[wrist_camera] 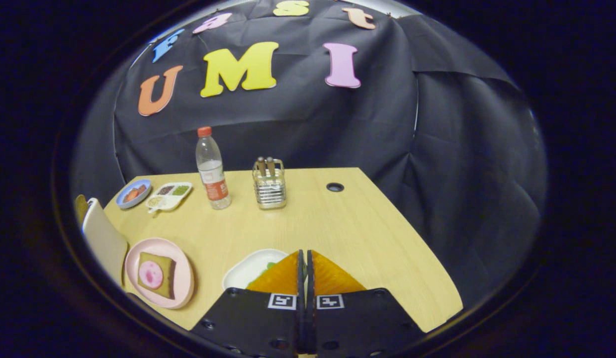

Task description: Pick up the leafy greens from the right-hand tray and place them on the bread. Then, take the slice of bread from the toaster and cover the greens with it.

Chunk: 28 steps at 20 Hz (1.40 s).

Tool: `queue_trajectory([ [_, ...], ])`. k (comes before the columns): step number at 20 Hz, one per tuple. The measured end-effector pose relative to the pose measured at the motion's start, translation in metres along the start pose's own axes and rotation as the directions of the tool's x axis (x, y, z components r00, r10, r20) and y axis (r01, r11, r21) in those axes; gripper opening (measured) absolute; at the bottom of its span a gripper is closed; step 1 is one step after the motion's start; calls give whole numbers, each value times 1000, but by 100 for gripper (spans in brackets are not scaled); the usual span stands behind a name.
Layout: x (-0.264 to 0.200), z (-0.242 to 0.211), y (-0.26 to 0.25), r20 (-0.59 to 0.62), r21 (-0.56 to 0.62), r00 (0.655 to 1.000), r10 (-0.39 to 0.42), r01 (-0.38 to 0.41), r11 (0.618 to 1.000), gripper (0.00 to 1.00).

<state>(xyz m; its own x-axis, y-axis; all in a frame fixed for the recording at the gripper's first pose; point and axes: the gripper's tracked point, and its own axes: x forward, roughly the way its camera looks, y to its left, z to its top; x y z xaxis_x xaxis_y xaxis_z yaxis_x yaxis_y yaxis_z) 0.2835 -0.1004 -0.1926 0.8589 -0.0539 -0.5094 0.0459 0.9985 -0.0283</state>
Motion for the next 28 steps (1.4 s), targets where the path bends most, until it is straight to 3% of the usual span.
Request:
queue_trajectory([
  [10, -82, 59, 90, 146, -120, 985, 96, -78, 990, 0],
  [20, -143, 54, 241, 199, -251, 933, 301, -248, 935, 0],
  [28, -153, 44, 302, 203, -229, 904, 376, -330, 916, 0],
])
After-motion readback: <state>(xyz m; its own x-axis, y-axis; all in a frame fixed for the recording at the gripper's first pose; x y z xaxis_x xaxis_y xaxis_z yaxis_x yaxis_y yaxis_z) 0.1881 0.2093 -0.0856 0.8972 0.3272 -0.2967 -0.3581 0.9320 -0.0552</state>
